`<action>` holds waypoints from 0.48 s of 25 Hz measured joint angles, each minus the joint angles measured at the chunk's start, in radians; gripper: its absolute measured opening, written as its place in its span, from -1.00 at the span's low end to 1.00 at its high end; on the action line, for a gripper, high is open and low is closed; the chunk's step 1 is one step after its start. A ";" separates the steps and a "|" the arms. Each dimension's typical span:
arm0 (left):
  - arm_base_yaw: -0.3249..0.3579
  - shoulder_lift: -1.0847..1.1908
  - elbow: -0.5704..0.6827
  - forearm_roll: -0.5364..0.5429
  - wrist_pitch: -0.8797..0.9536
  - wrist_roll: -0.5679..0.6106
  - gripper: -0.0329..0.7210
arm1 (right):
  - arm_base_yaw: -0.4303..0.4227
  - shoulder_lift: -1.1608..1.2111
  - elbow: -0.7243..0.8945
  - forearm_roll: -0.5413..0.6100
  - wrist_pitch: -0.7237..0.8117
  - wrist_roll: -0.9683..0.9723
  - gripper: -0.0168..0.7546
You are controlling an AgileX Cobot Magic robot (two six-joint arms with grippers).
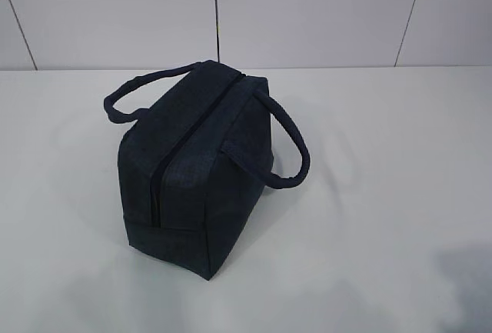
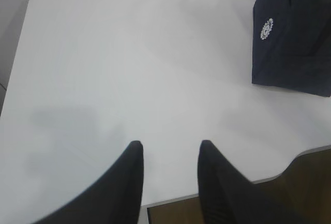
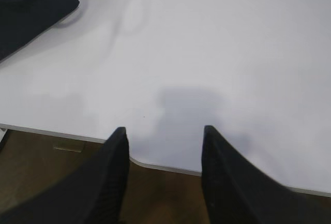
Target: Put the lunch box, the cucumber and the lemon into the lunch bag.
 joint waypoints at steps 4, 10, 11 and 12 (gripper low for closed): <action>0.000 0.000 0.000 0.000 0.000 0.000 -0.28 | 0.000 0.000 0.000 0.000 0.000 0.000 -0.06; 0.000 0.000 0.000 0.000 0.000 0.000 -0.28 | 0.000 0.000 0.000 0.000 0.000 0.000 -0.06; 0.000 0.000 0.000 0.000 0.000 0.000 -0.28 | 0.000 0.000 0.000 0.000 0.000 0.000 -0.05; 0.000 0.000 0.000 0.000 0.000 0.000 -0.28 | 0.000 0.000 0.000 0.000 0.000 0.000 -0.06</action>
